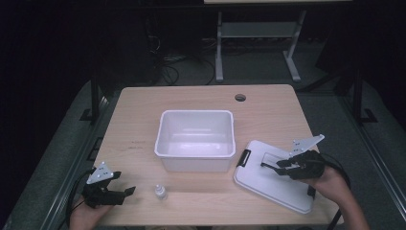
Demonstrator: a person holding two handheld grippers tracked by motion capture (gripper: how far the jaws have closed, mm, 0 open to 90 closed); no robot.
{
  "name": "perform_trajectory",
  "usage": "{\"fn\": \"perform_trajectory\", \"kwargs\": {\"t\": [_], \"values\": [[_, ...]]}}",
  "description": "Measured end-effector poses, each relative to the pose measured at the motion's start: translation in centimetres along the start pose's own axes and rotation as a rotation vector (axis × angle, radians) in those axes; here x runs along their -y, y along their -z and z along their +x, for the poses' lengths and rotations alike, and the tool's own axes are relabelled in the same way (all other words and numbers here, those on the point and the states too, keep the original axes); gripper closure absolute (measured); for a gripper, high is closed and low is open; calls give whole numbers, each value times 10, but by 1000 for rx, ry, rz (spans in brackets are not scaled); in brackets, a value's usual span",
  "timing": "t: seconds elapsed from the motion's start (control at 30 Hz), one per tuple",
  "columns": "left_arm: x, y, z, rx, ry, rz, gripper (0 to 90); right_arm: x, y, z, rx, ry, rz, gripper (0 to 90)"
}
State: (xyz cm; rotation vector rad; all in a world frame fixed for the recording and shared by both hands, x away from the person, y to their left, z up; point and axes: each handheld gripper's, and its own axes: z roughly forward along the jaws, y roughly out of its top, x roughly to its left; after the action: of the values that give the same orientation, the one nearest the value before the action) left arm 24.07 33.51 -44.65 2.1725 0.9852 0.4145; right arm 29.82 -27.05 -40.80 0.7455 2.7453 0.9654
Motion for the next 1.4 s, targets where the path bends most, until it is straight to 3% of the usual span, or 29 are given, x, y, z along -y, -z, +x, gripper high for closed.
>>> {"fn": "perform_trajectory", "kwargs": {"t": [0.1, 0.4, 0.57, 0.83, 1.23, 1.4], "values": [[-3, 1, -2, 8, -12, 0, 174, 0, 3, 7, 3, -8, -28, 593], [-16, 12, -9, 21, -63, 8, 174, -4, 12, 22, 10, 18, -58, 552], [-21, 16, -11, 26, -88, 28, 174, -5, 10, 30, 12, 38, -66, 531], [-30, 23, -17, 40, -116, 20, 174, -8, 8, 42, 18, 67, -73, 503], [-39, 32, -24, 100, -174, 23, 176, -8, -12, 55, -1, 88, -67, 455], [-43, 34, -27, 138, -216, 45, 205, -9, -22, 58, -16, 91, -70, 440]]}}
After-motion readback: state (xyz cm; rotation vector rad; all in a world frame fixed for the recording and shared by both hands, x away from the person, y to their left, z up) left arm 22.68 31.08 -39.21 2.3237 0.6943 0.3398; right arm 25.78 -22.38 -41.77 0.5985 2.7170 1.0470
